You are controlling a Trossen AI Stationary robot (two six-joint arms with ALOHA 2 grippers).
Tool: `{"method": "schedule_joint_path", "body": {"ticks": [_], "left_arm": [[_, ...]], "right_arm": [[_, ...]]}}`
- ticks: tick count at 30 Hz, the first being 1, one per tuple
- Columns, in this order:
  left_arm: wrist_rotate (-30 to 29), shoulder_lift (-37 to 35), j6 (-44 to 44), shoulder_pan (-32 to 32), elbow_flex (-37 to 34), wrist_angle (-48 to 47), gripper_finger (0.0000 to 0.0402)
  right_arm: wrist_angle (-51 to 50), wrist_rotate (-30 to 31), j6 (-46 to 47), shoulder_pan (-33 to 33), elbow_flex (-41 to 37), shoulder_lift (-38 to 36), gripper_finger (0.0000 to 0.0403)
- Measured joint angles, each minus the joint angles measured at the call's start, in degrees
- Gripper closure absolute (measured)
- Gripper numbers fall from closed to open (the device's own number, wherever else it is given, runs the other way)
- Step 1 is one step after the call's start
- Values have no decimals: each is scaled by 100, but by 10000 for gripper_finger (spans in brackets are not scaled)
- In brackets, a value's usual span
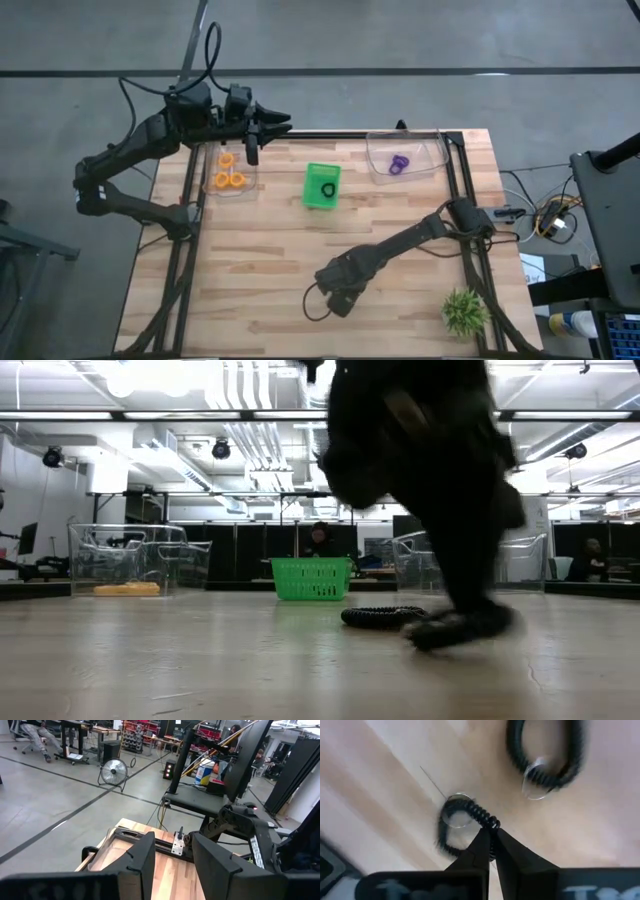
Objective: Sort spring keychains
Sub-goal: Put the bottom black spring keychain into the green bin
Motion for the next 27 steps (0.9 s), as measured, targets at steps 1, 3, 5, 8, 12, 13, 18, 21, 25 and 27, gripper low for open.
{"method": "schedule_joint_path", "body": {"ticks": [1, 3, 5, 8, 12, 13, 18, 21, 25, 27], "left_arm": [[0, 0, 0, 0, 0, -5, 278], [0, 0, 0, -1, 0, -63, 278], [2, 0, -22, 0, 0, -120, 278], [12, 2, -131, 0, 0, -188, 278], [116, 2, -400, 0, 0, -266, 278], [171, 2, -480, 0, -1, -305, 278], [350, 76, -993, -11, -2, -488, 278], [456, 167, -1204, -43, -2, -548, 278], [735, 316, -1439, -111, -2, -631, 278], [909, 405, -1578, -157, -2, -665, 278]], "right_arm": [[23, 106, 20, -25, 2, -110, 393], [-52, 232, 82, -69, 17, -364, 393], [-181, 433, 182, -103, 20, -594, 394], [-388, 874, 398, -152, 17, -954, 394], [-675, 1592, 707, -255, 22, -1574, 394], [-716, 1764, 776, -282, 24, -1698, 394], [-781, 2477, 1009, -391, 32, -2261, 394], [-781, 2840, 1057, -468, 54, -2505, 394], [-785, 3168, 1053, -552, 55, -2735, 394], [-789, 3341, 1038, -597, 64, -2847, 394]]}}
